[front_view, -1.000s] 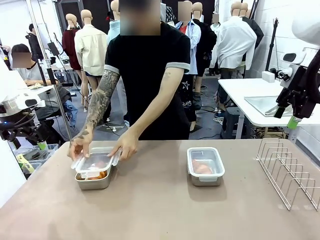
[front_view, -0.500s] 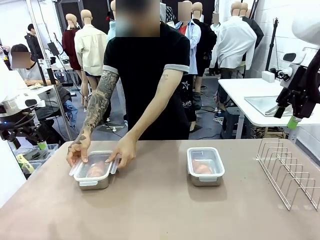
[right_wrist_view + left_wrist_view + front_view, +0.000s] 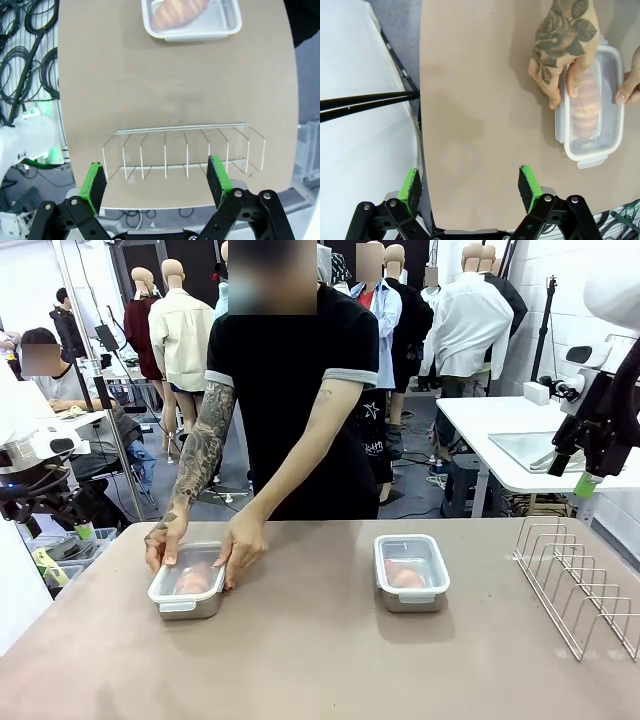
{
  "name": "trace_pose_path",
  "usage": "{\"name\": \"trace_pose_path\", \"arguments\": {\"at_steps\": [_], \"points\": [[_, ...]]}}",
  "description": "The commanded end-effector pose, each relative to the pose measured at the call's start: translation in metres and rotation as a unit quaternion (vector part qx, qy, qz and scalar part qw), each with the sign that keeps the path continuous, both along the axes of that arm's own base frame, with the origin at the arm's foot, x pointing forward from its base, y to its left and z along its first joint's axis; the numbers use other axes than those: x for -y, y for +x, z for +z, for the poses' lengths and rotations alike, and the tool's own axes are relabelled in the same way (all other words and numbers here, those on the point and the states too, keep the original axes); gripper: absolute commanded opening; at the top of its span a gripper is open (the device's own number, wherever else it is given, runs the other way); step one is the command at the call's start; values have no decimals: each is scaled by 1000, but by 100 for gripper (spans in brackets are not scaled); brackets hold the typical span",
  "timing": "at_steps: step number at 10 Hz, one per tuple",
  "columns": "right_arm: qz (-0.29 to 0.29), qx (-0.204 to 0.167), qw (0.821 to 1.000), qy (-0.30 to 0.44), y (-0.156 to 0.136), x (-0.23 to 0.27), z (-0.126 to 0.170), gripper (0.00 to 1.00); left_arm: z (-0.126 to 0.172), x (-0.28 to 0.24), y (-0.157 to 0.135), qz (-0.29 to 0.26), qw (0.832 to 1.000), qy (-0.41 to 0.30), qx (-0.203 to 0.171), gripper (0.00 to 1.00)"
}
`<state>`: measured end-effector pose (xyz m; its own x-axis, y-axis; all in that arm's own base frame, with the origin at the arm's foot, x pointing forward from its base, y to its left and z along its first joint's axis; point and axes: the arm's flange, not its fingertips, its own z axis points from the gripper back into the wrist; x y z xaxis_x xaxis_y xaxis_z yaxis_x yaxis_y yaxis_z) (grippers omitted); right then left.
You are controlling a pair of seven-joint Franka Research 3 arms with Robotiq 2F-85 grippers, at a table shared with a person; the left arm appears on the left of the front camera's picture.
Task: Place the bread in airtight containers.
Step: Release when the human grabs the Airtight Container lid.
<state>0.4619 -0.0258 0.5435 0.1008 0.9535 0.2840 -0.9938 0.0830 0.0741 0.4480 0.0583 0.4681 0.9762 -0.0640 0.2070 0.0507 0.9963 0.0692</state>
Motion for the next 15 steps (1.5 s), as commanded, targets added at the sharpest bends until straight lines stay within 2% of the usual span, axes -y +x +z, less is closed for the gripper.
{"name": "trace_pose_path", "arguments": {"at_steps": [1, 15], "points": [[-8, 1, 1000, -2, -1, -2, 1, 100, 0, -2, -2, 2, 1000, 4, 0, 100], [-8, 1, 1000, -2, -1, -2, 1, 100, 0, -2, -2, 2, 1000, 4, 0, 100]]}}
